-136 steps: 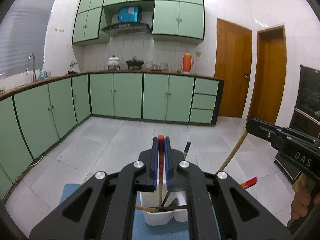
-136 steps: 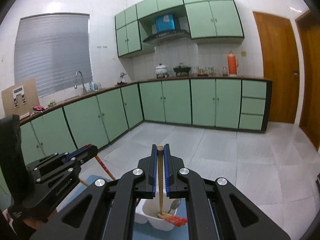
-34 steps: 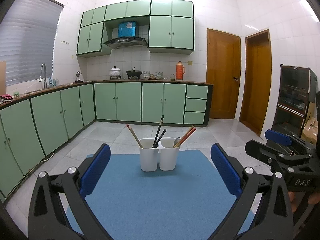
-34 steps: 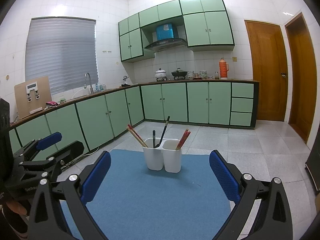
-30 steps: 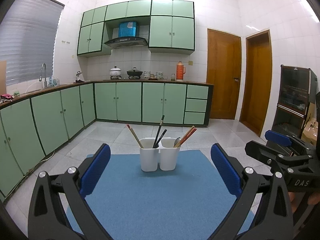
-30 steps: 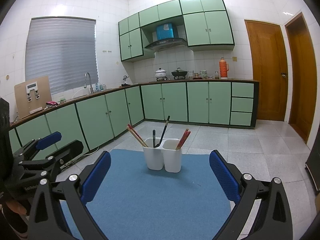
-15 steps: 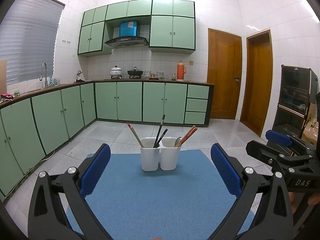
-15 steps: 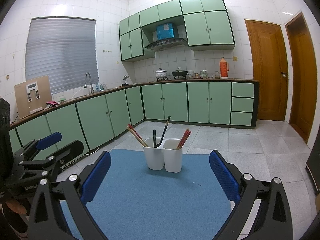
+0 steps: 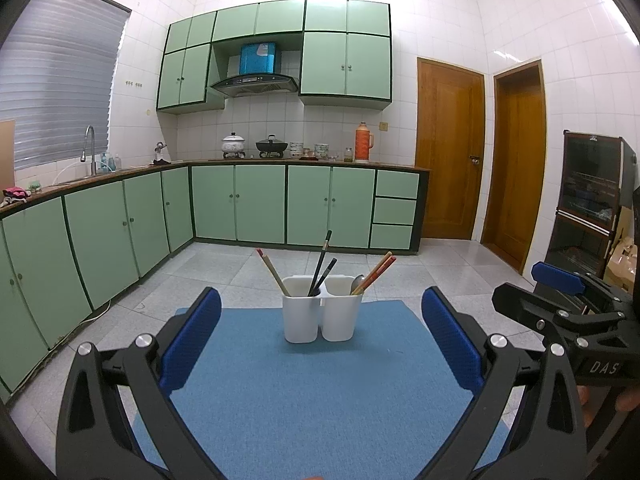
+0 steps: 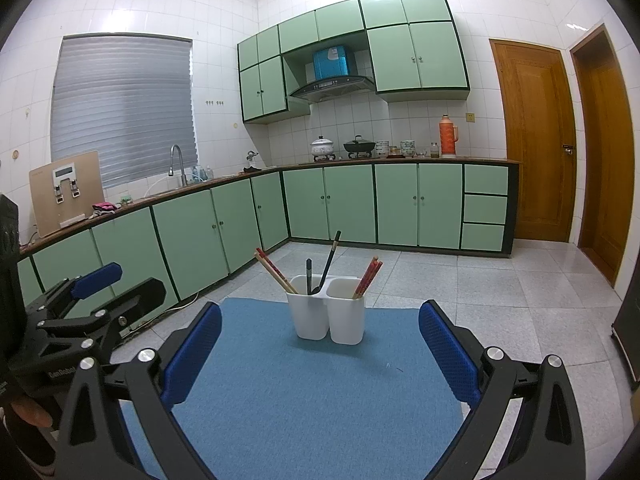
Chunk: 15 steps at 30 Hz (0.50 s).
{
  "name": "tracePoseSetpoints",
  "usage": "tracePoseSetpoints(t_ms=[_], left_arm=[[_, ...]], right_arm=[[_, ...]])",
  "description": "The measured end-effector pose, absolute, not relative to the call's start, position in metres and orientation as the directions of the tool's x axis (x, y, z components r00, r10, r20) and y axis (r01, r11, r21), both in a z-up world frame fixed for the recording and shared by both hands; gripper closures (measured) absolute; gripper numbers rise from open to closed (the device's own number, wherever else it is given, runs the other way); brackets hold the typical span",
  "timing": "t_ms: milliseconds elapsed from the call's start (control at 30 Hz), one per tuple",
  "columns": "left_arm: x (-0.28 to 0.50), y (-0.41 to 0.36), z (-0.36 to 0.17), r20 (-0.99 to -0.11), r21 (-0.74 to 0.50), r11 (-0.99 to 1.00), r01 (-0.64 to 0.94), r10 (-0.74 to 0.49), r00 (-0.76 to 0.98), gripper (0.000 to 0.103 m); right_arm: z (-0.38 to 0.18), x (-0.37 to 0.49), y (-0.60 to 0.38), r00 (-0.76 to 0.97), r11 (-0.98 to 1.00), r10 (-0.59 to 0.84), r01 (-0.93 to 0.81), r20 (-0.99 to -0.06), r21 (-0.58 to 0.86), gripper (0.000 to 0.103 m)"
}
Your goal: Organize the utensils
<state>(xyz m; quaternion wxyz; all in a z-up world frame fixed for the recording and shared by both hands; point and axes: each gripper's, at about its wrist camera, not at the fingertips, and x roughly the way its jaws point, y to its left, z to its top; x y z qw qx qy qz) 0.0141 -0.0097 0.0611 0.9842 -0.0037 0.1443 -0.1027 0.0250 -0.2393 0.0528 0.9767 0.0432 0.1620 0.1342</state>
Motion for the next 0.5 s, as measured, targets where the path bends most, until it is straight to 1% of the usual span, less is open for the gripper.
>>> tracePoseSetpoints(t_ms=[500], left_arm=[[0.0142, -0.0083, 0.0608, -0.284, -0.038, 0.979, 0.201, -0.203, 0.937, 0.006]], right_arm=[[0.0503, 0.0247, -0.2372, 0.911, 0.96, 0.277, -0.248, -0.307, 0.128, 0.006]])
